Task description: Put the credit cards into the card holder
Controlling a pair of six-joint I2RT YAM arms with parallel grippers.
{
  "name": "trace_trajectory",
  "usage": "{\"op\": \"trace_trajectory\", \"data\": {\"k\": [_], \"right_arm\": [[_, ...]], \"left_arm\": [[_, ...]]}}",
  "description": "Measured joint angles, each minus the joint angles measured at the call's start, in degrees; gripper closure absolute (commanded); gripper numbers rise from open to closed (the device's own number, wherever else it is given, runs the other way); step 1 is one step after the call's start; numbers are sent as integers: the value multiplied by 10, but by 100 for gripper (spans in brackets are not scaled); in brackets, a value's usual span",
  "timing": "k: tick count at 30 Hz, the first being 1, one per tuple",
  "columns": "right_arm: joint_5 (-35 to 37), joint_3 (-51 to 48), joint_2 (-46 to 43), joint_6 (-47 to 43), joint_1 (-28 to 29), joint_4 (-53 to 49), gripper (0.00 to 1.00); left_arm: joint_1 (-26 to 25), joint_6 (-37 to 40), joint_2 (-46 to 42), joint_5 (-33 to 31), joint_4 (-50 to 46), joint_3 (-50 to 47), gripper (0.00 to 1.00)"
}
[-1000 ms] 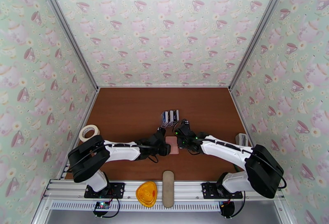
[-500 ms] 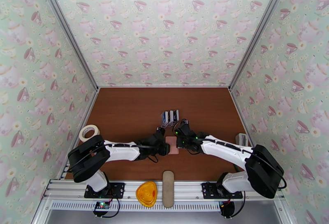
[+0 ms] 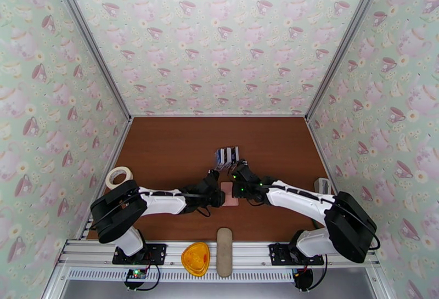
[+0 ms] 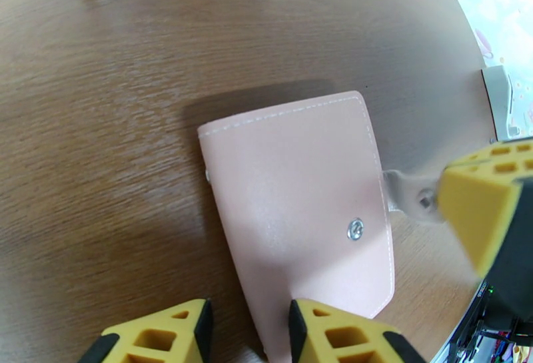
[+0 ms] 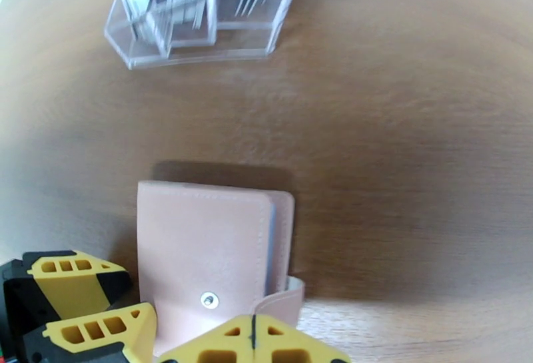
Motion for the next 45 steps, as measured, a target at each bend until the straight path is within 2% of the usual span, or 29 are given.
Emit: {"op": "trace_trajectory", "data": {"k": [45], "right_arm": [[-20,33,75,14,17,39,100]], "left_arm": [[8,-6,1,13,32,-15,65]]}}
